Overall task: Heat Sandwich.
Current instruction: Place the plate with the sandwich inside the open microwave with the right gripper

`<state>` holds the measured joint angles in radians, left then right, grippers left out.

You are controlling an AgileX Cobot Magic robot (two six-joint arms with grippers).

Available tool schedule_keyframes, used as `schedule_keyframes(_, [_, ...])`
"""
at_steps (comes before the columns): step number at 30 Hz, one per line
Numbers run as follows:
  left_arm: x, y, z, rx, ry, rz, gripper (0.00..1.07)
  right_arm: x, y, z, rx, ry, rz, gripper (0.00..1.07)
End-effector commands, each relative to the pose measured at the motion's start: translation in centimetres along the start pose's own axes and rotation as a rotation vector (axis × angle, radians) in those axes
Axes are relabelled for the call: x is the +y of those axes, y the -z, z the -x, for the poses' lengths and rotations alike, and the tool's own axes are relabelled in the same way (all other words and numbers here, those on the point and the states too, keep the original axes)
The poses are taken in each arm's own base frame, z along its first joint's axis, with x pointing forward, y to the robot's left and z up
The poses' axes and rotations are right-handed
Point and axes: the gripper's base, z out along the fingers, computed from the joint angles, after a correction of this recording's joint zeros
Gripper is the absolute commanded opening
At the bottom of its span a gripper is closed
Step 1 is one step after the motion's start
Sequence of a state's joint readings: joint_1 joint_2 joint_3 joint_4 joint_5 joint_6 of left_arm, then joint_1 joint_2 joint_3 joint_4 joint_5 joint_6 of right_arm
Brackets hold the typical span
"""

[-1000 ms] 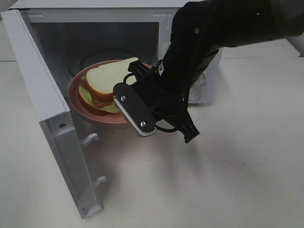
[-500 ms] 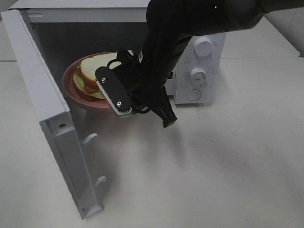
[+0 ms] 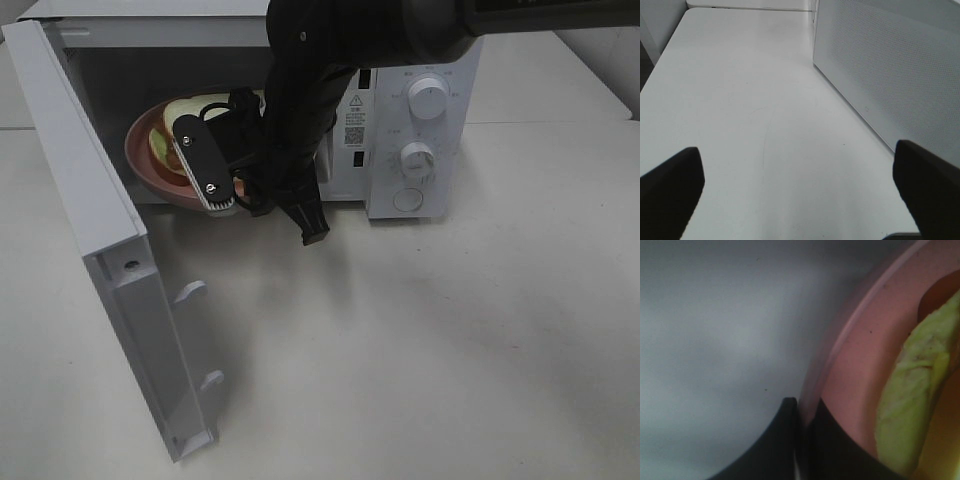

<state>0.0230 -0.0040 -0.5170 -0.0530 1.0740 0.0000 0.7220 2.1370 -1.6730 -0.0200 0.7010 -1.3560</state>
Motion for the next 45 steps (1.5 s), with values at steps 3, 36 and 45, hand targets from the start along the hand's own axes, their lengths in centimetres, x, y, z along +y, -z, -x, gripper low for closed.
schedule_keyframes(3, [0.0,0.3,-0.1,-0.027,0.0,0.0,0.98,-1.7,-0.3,0.3,-0.004,-0.013,-0.037,0.0])
schedule_keyframes(36, [0.0,0.3,-0.1,-0.027,0.0,0.0,0.98,-6.2,-3.7,-1.6,0.046,-0.103,-0.134,0.0])
schedule_keyframes(45, [0.0,0.3,-0.1,-0.027,0.0,0.0,0.98,-6.2,-3.9,-1.7,0.045,-0.139,-0.136,0.01])
